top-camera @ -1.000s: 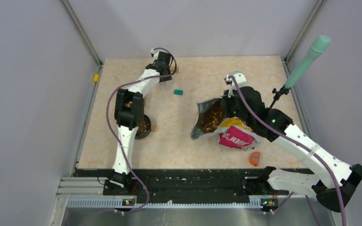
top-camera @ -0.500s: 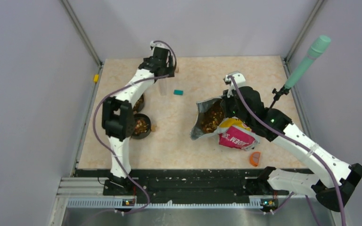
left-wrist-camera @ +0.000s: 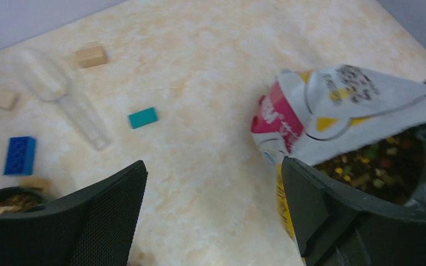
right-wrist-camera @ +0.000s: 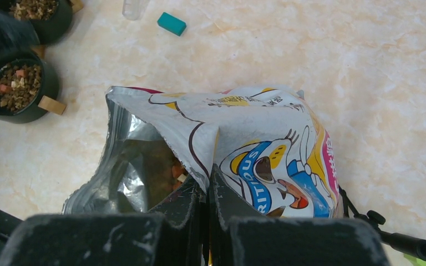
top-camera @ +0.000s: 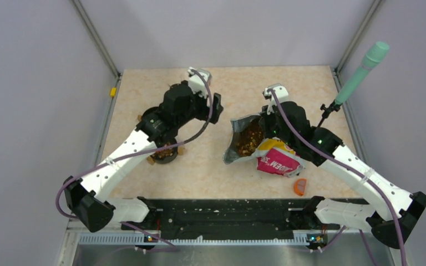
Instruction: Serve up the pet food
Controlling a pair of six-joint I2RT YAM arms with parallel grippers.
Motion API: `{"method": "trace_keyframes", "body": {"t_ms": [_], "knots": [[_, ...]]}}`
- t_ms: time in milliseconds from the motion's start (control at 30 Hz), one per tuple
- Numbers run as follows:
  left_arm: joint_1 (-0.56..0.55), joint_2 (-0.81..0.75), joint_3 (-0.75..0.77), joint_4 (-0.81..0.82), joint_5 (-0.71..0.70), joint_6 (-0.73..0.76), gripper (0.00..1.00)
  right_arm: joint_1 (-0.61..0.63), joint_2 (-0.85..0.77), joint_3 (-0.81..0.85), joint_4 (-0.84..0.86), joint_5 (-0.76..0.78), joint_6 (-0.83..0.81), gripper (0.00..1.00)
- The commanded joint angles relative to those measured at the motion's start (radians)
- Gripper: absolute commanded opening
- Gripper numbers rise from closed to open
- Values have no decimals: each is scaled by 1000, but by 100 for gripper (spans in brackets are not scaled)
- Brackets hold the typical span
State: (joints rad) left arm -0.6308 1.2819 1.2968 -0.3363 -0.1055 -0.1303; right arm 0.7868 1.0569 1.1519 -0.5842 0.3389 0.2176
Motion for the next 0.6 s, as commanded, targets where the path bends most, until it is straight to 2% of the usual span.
{"method": "trace_keyframes", "body": {"t_ms": [0,133,433,500,567], "knots": [[-85,12,-49,73,91,19,94,1,-28,37,115,13,-7,0],[-144,62,-65,125,101,14,95,1,-44,39,87,28,-16,0],[-188,129,-89,188,213,42,90,1,-80,46,75,76,1,0],[-189,150,-90,206,182,38,86,0,-82,47,74,77,8,0],[-188,179,-82,235,139,24,73,1,-83,45,74,69,15,0]]}}
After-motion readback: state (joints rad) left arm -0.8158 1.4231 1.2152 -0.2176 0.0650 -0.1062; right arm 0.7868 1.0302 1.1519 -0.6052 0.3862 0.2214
